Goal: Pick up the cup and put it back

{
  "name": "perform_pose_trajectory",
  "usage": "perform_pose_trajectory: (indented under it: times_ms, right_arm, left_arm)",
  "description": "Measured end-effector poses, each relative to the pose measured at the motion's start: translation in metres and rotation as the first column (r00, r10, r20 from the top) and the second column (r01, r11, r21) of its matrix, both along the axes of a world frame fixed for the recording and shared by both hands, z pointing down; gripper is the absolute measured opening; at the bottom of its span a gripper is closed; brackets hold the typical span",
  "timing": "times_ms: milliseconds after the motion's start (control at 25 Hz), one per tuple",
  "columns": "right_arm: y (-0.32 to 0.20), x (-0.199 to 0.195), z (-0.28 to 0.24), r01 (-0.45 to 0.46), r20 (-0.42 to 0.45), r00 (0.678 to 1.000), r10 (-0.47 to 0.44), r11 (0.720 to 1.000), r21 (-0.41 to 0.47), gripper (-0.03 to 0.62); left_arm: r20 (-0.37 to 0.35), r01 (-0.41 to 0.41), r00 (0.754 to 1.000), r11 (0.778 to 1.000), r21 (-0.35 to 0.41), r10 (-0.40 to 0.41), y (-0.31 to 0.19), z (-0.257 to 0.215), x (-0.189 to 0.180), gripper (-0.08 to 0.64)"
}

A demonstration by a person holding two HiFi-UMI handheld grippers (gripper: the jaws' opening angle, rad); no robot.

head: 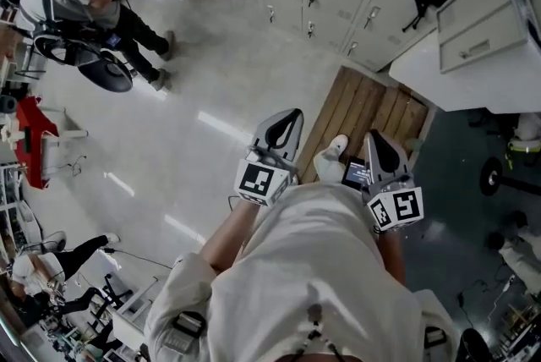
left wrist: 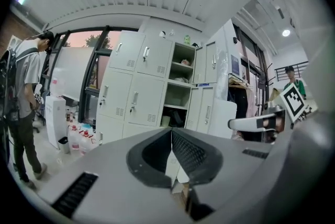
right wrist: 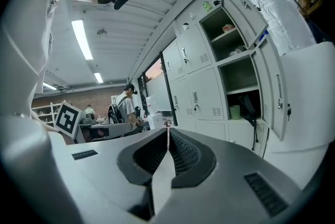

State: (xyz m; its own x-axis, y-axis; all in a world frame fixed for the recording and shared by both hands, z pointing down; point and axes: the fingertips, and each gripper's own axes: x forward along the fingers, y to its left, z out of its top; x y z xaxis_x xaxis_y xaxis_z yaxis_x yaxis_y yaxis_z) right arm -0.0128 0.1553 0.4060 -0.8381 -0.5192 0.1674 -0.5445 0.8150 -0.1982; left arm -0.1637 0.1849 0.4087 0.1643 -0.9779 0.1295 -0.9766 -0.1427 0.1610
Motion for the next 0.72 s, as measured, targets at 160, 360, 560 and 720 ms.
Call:
perform_pose_trajectory:
  times_ms: [160, 360, 560, 720]
  right_arm:
    - [-0.053, 0.001, 0.001, 0.062, 0.008, 0.998, -0.062, 0.998, 0.002, 0.028]
    - [-0.112, 0.014, -0.005, 0.112, 0.019, 0.993, -0.113, 0.993, 0.022, 0.028]
    - [-0.158, 0.041, -0.005, 0.117, 0.004, 0.993, -0.117, 0.992, 0.047, 0.028]
    - [-0.175, 0.069, -0.001, 0.064, 0.023, 0.998, -0.065, 0.997, 0.035, 0.028]
  left_arm:
    - [0.008, 0.054, 0.999, 0.998, 0.013, -0.054, -0.046, -0.006, 0.005, 0.008]
    - [-0.003, 0.081, 0.997, 0.996, 0.027, -0.080, -0.101, -0.012, 0.031, 0.009]
    - [-0.005, 0.078, 0.997, 0.996, 0.045, -0.078, -0.149, -0.016, 0.061, 0.009]
    - [0.025, 0.024, 0.999, 0.999, 0.026, -0.024, -0.175, -0.013, 0.082, 0.009]
